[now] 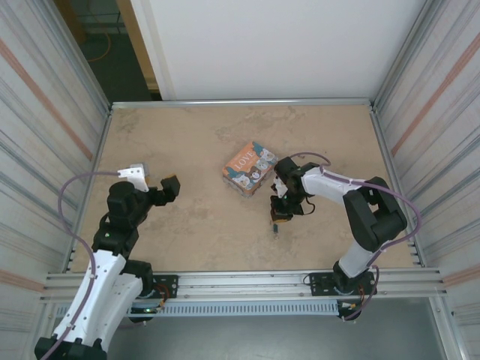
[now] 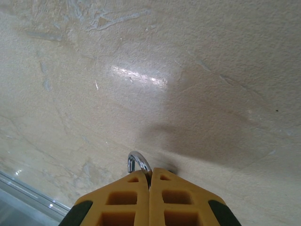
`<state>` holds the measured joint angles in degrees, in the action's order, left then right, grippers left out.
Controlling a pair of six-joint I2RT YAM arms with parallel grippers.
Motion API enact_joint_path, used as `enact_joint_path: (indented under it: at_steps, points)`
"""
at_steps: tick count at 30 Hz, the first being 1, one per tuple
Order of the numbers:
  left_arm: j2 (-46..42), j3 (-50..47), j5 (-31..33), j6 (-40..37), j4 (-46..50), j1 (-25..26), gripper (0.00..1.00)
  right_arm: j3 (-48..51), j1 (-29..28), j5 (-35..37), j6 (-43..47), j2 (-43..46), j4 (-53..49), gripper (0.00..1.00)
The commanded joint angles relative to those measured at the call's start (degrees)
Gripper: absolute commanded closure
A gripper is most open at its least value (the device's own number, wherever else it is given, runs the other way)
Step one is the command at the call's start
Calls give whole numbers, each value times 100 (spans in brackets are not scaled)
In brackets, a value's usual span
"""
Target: Unlock the padlock with the key
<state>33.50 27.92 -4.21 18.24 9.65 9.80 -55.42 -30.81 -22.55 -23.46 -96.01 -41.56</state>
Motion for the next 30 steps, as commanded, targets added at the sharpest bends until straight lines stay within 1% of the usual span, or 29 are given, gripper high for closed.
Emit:
enact_joint_path:
  at_steps: [1, 30]
  points:
    - [20, -45, 0, 84, -226, -31, 1, -83, -39, -59, 88, -109, 35, 100]
    - [298, -19, -90, 305, -363, -31, 1, -34, -39, 20, 88, -392, 289, 100]
